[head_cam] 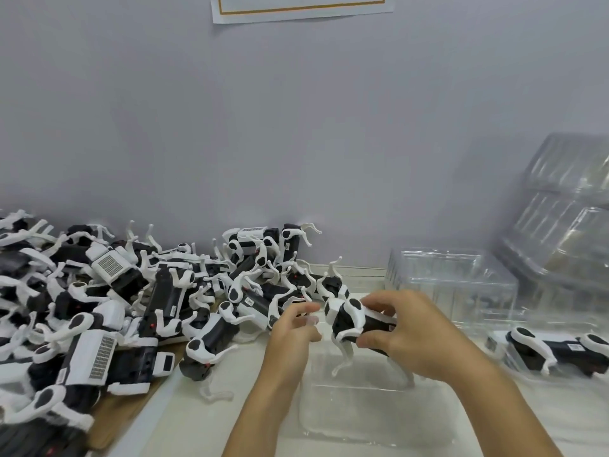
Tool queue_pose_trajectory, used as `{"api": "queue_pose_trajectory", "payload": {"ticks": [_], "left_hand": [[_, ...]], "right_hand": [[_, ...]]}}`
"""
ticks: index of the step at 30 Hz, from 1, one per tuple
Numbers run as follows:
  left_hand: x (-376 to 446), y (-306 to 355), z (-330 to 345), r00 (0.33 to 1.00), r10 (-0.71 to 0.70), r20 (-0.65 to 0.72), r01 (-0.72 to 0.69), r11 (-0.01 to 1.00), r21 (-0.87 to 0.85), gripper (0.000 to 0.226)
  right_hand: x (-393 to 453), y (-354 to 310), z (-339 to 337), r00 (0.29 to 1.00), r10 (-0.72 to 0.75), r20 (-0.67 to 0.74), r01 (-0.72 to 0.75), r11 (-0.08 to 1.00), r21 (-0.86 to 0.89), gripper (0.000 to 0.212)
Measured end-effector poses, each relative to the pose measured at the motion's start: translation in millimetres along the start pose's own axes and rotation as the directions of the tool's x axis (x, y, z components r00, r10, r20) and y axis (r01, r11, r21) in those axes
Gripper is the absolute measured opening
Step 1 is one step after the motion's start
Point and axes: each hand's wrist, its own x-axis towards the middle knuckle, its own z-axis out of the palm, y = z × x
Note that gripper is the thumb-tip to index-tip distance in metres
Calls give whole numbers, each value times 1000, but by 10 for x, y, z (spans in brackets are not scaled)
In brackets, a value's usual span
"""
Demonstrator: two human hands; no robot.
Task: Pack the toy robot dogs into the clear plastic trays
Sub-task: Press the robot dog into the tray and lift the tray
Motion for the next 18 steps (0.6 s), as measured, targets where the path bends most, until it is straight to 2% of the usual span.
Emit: {"api": "queue_pose_trajectory", "payload": {"ticks": [3,6,9,12,14,16,18], "left_hand": [[-18,6,29,1000,10,0,-10,1000,-27,32],[-5,-24,39,1000,21,2,-21,999,-30,34],[24,-60,32,1000,23,-9,-23,1000,5,40],[-2,-21,47,999,33,31,-33,999,-22,25],[-6,-11,60,997,29,68,-24,998,-64,25],[12,-26,69,998,36,56,-33,998,-45,17],[41,-53,62,999,34,33,-34,999,-17,22]], "right_hand": [[8,-29,71,999,-4,52,7,998,-70,28],[16,-42,111,999,-21,49,26,994,-106,31],[21,-13,112,1000,9,27,-7,996,-91,36],[20,12,138,1000,1,14,0,998,-67,30],[13,20,159,1000,-8,-5,8,999,-34,29],[11,32,171,999,-26,-27,26,1000,-4,31],[7,42,189,998,-46,-41,46,999,5,33]]}}
